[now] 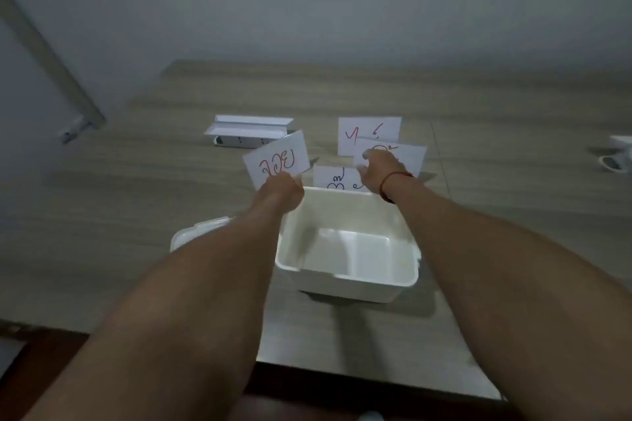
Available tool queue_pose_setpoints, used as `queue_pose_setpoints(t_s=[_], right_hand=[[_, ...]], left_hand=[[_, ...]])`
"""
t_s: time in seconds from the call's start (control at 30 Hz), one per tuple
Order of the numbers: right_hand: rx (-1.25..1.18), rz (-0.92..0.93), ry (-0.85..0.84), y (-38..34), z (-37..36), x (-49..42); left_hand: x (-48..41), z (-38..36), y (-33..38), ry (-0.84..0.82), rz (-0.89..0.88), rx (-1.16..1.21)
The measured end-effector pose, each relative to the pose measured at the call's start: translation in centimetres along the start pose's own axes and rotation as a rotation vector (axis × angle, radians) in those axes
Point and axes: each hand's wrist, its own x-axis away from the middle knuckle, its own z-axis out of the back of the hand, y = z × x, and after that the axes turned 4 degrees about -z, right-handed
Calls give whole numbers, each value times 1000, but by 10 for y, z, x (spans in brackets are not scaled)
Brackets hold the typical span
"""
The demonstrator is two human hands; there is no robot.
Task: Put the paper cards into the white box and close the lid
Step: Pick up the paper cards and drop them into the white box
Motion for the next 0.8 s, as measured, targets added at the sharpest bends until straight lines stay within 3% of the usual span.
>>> queue_pose_setpoints(t_s=[0.37,0.57,0.8], right_hand=[[247,38,3,20,-46,-48],[172,15,-74,17,-45,-44],[82,117,184,0,2,-23]], left_hand=[[-21,-63,-30,3,75,206],[-20,-61,-29,-20,72,224],[2,-47,-31,-133,84,221]])
